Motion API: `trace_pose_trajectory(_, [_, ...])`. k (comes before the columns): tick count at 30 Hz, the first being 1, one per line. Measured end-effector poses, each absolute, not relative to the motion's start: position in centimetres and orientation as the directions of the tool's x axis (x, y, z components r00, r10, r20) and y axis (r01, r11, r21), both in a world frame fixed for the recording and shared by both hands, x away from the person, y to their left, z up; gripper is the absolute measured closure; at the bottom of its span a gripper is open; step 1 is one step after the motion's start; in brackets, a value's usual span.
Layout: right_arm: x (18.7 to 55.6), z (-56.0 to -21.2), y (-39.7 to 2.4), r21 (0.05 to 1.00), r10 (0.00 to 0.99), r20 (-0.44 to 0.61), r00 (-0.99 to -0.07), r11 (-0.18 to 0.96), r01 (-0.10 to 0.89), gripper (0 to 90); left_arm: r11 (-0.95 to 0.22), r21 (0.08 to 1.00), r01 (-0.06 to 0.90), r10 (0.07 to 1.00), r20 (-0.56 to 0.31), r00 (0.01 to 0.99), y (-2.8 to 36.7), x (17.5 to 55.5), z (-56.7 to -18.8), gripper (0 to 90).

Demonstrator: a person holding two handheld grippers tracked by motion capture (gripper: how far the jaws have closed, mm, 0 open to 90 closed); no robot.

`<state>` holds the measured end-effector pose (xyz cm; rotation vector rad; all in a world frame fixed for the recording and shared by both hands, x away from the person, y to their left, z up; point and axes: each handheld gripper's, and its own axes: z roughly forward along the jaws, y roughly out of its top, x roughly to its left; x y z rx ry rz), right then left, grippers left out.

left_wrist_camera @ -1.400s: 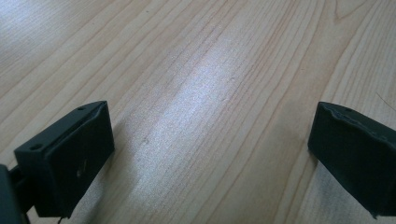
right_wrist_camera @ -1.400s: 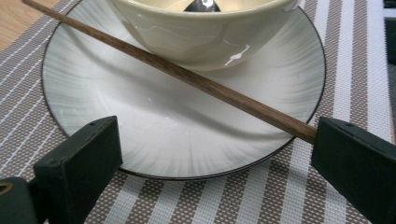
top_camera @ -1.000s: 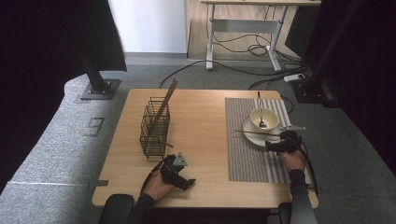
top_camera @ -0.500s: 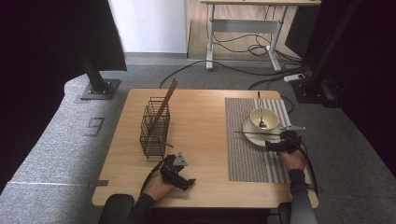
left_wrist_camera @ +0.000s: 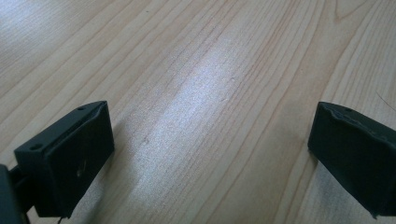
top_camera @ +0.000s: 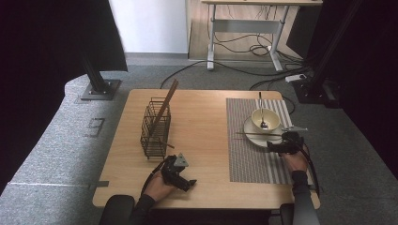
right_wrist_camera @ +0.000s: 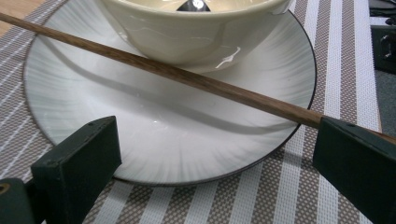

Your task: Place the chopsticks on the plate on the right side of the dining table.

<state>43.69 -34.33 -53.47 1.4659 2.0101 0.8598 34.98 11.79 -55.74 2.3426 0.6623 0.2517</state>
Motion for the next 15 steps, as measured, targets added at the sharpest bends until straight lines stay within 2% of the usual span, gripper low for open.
trace_pose_trajectory(11, [41.8,-52.9,-33.4,0.715,0.934,-0.059,-0.352,0.286,0.638,0.0,-0.639,0.662,0.393,0.524,0.0,0.852,11.8,35.0,-55.7,0.0])
trace_pose_trajectory(15, [40.9,-52.5,-33.6,0.729,0.93,-0.008,-0.368,0.257,0.634,0.0,-0.639,0.661,0.393,0.524,0.0,0.852,11.8,35.0,-55.7,0.0])
